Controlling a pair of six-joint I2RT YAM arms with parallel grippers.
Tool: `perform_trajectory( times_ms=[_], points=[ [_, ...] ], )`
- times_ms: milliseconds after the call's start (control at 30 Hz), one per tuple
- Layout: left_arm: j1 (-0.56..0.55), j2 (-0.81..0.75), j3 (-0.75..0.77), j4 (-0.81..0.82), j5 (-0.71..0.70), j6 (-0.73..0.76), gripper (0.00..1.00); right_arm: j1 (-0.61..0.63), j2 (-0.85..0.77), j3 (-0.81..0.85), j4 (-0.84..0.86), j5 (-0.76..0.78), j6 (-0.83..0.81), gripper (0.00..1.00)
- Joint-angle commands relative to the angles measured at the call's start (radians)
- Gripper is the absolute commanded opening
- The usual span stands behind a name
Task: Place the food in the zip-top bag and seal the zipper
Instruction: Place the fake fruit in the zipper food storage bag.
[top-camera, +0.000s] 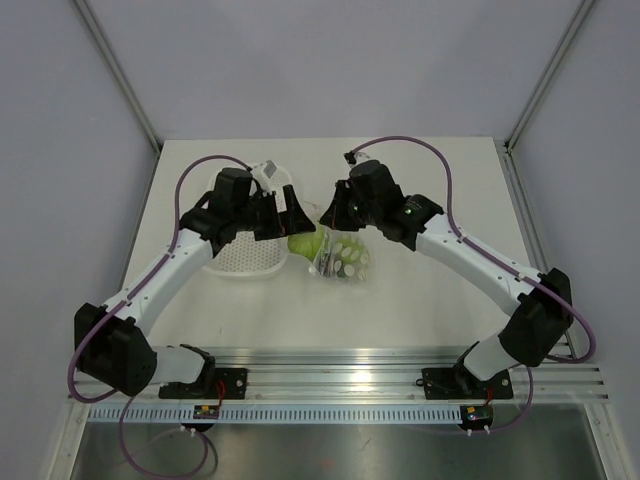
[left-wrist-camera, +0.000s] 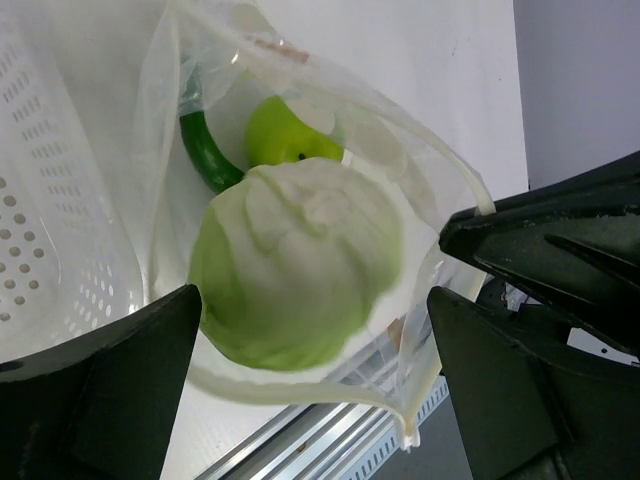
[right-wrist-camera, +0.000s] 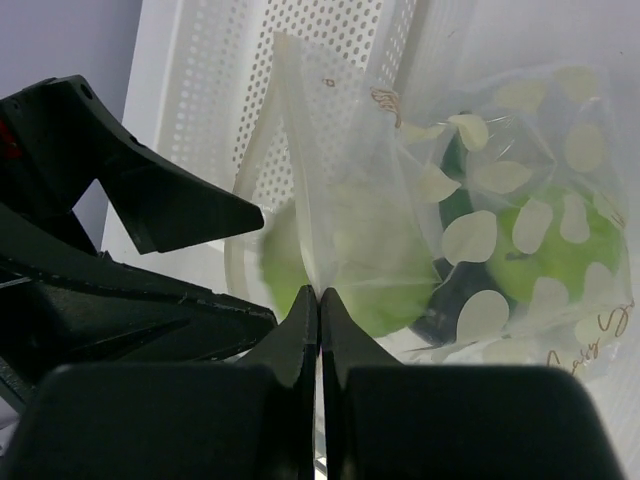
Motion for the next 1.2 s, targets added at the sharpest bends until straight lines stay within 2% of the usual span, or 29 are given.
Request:
perform_trajectory(
  times_ms=[0, 167, 267, 433, 467, 533, 667, 800, 967, 1167],
  points=[
    [-0.006, 0.014, 0.081, 0.021, -0.013, 0.027, 0.99, 0.007, -0.058, -0.002, 0.056, -0.022, 0.018, 0.00],
    [-0.006, 0.017, 0.111, 0.019, -0.010, 0.023, 0.99, 0.007, -0.075, -0.004, 0.050, -0.019, 0.013, 0.00],
    [-0.006, -0.037, 0.134, 0.007, -0.015, 0.027, 0.98, 0.007, -0.084, -0.005, 0.032, -0.008, 0.004, 0.00],
    [-0.006, -0.091, 0.144, -0.042, -0.068, 0.108, 0.75, 0.007, -0.092, -0.005, 0.021, -0.013, -0.019, 0.00],
    [-0.005, -0.085, 0.138, -0.062, -0.088, 0.119, 0.73, 0.007, -0.093, -0.004, 0.018, -0.016, -0.025, 0.00],
    [-0.006, -0.075, 0.093, -0.097, -0.125, 0.147, 0.73, 0.007, -0.096, 0.003, 0.005, -0.026, -0.046, 0.00],
    [-0.006, -0.084, -0.006, -0.070, -0.122, 0.147, 0.88, 0.007, -0.104, 0.009, -0.022, -0.023, -0.089, 0.00],
    [-0.008, -0.088, -0.068, -0.038, -0.098, 0.148, 0.88, 0.007, -0.101, 0.012, -0.031, -0.040, -0.111, 0.00],
    [-0.014, -0.046, -0.122, 0.013, -0.075, 0.135, 0.79, 0.007, -0.103, 0.015, -0.031, -0.060, -0.125, 0.00],
    [-0.029, 0.012, -0.122, 0.067, -0.070, 0.096, 0.65, 0.007, -0.113, 0.024, -0.037, -0.069, -0.143, 0.00]
  ],
)
